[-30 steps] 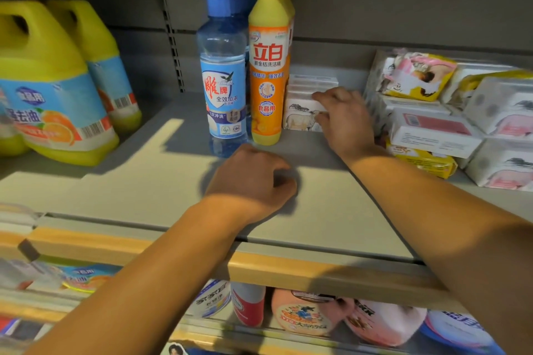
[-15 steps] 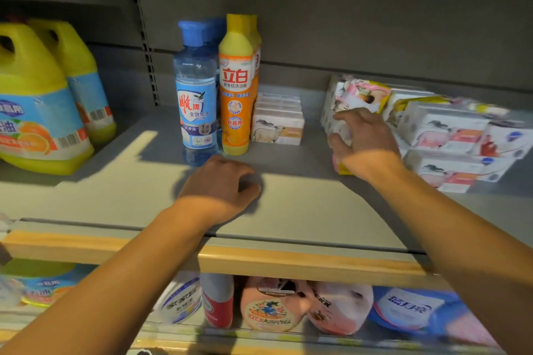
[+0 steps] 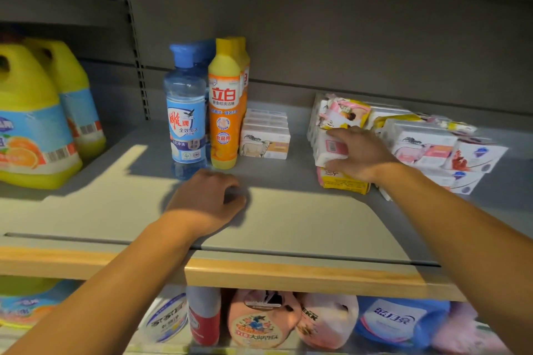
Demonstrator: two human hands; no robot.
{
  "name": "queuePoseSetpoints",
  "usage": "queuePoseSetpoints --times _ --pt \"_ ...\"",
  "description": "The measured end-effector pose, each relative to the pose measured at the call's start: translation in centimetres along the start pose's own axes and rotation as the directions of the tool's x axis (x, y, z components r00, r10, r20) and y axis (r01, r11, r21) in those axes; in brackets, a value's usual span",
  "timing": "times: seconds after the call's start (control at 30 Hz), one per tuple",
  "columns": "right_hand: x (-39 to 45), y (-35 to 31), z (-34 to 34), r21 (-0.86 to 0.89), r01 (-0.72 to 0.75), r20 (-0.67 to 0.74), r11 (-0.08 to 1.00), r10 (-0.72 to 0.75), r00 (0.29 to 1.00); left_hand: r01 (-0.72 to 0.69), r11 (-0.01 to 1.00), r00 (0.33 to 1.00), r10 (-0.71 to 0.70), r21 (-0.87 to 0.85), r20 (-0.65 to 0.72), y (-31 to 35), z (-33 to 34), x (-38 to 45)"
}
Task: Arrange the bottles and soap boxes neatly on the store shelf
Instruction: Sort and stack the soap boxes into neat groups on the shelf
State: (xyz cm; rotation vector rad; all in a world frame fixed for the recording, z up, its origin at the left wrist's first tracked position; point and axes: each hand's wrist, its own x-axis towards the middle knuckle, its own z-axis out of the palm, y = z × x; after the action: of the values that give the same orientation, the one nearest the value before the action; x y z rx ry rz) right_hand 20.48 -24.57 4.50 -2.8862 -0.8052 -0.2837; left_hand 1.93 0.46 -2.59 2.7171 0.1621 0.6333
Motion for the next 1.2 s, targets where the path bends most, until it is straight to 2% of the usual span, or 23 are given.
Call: queuePoseSetpoints --times 0.1,0.17,0.23,0.3,0.4,0.47,0.57,0.6,0.7,0.73,0.87,1.0,1.1,1.2 --pt "-1.0 -2.4 -0.7 0.280 0.090 -0.082 0.956 -0.070 0.994 0.011 0.999 1.000 -0.011 -0.030 0.010 0.1 -0.2 0.0" --pt "-2.1 -4.6 -0.8 0.513 0.117 -0.057 0.850 -0.102 0.993 0.019 0.995 1.000 -0.019 -0.099 -0.005 0.2 -0.5 -0.1" --pt "-3.2 -6.8 -0.5 0.616 0.132 0.010 0.777 -0.175 0.984 -0.005 0.977 0.996 -0.014 -0.212 -0.091 0.5 -0.9 -0.4" --pt "-3.9 -8.6 0.3 0.661 0.139 0.081 0.737 -0.253 0.964 -0.049 0.956 0.989 0.006 -0.290 -0.148 0.9 -1.3 -0.7" --pt "-4.3 -10.6 1.1 0.720 0.152 0.127 0.677 -0.344 0.930 -0.139 0.939 0.984 0.095 -0.315 -0.149 1.1 -1.5 -1.0" --pt "-4.1 -11.1 1.0 0.719 0.166 0.123 0.675 -0.359 0.925 -0.128 0.933 0.986 0.083 -0.335 -0.148 1.0 -1.6 -0.8" --pt "-4.1 -10.3 1.5 0.730 0.151 0.062 0.667 -0.284 0.957 -0.036 0.924 0.994 -0.006 -0.380 -0.110 0.6 -1.2 -0.5" --pt "-4.2 -9.9 2.0 0.785 0.117 0.046 0.609 -0.246 0.968 0.004 0.913 0.994 -0.049 -0.408 -0.100 0.4 -1.1 -0.4" --pt "-4.9 -9.0 4.2 0.967 -0.057 0.111 0.248 -0.210 0.971 0.078 0.912 0.979 -0.147 -0.404 -0.143 0.1 -1.1 0.0" --pt "-4.9 -9.0 4.8 0.977 -0.076 0.118 0.201 -0.209 0.971 0.097 0.908 0.973 -0.173 -0.407 -0.155 0.0 -1.1 0.1" --pt "-4.7 -9.3 6.1 0.987 -0.042 0.066 0.152 -0.152 0.986 0.159 0.838 0.956 -0.262 -0.521 -0.130 -0.2 -1.0 0.3" --pt "-4.9 -9.1 5.8 0.984 -0.041 0.052 0.174 -0.061 0.997 0.204 0.687 0.955 -0.297 -0.697 -0.014 -0.4 -1.2 0.3" --pt "-4.9 -9.1 5.4 0.974 -0.137 0.140 0.179 -0.008 0.990 0.212 0.613 0.967 -0.244 -0.761 0.073 -0.4 -1.4 0.1" --pt "-4.9 -8.8 4.9 0.941 -0.332 0.333 0.073 -0.001 0.943 0.218 0.519 0.971 -0.202 -0.826 0.130 -0.1 -1.6 -0.1"
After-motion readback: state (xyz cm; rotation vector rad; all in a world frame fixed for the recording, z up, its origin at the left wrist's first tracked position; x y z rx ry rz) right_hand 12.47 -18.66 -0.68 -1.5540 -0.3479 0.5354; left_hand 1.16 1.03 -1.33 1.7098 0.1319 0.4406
